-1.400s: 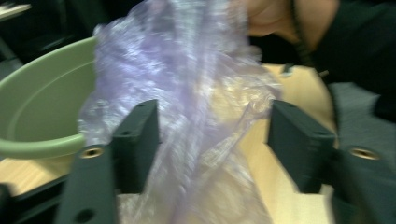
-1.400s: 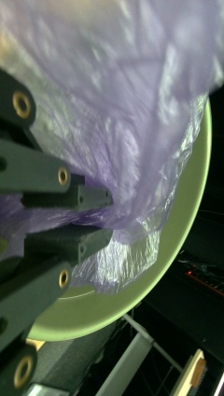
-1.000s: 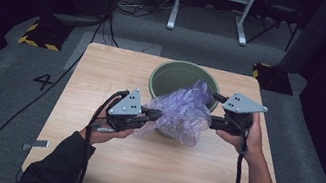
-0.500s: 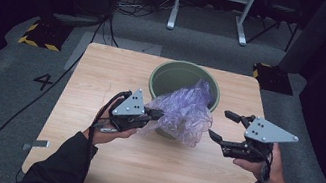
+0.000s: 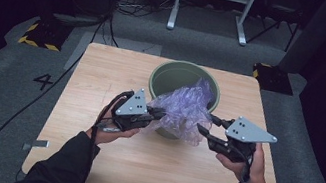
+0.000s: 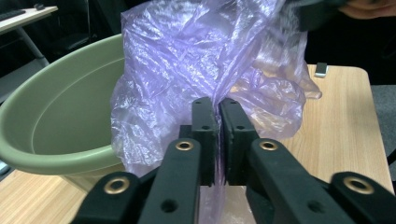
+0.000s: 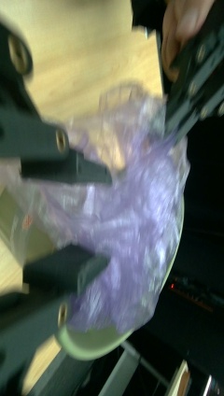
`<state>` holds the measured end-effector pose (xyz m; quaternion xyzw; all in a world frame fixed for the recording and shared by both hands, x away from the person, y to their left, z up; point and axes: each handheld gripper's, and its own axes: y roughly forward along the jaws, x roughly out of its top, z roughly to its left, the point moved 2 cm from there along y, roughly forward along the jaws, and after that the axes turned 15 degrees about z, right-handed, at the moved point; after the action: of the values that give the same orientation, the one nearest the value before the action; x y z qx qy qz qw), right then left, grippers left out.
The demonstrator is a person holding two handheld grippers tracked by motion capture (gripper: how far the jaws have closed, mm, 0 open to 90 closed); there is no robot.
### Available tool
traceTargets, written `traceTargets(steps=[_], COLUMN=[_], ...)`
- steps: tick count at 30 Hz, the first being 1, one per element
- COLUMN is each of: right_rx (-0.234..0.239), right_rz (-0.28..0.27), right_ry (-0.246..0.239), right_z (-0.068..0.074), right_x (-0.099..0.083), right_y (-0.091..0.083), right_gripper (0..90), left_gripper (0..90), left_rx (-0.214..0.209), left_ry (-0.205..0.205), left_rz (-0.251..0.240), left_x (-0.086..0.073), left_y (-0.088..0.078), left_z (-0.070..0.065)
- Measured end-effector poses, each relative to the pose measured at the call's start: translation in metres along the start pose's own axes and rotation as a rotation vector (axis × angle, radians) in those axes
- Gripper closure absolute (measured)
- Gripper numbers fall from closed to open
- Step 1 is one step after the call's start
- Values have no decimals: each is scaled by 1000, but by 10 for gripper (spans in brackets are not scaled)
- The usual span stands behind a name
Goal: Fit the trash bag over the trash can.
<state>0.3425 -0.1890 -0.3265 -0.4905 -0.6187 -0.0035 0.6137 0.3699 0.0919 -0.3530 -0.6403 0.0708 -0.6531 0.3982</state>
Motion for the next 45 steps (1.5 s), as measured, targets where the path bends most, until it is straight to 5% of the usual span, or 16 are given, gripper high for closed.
traceTargets(steps=[4,9,15,19,23,25,32,35,39,40,45], right_rx=[-35,-107,-120,-112,-133,-164,-201,-190,-238,-236,-230], right_rz=[-11,14,4,9,23,38,80,73,91,93,81], right_ry=[25,60,97,113,105,99,129,159,152,159,187], right_z=[-11,-25,-36,-40,-42,-45,-61,-68,-73,-74,-83], right_x=[-3,-6,-11,-14,-16,-17,-26,-30,-32,-32,-31], right_y=[4,9,9,11,12,13,16,16,16,16,16], right_gripper=[844,883,898,898,898,899,899,899,899,899,899], left_gripper=[650,328,240,367,652,661,733,718,713,784,898], left_rx=[-2,-30,32,35,98,138,152,126,165,169,139], left_ry=[-38,-115,-133,-149,-92,-91,-134,-146,-122,-114,-86], left_rz=[-16,-20,26,31,48,68,68,60,66,59,52], left_x=[-5,-12,-21,-26,-29,-30,-38,-40,-38,-37,-37], left_y=[-5,-11,-12,-13,-13,-12,-13,-16,-27,-30,-36], left_z=[5,8,6,12,14,19,35,38,40,40,39])
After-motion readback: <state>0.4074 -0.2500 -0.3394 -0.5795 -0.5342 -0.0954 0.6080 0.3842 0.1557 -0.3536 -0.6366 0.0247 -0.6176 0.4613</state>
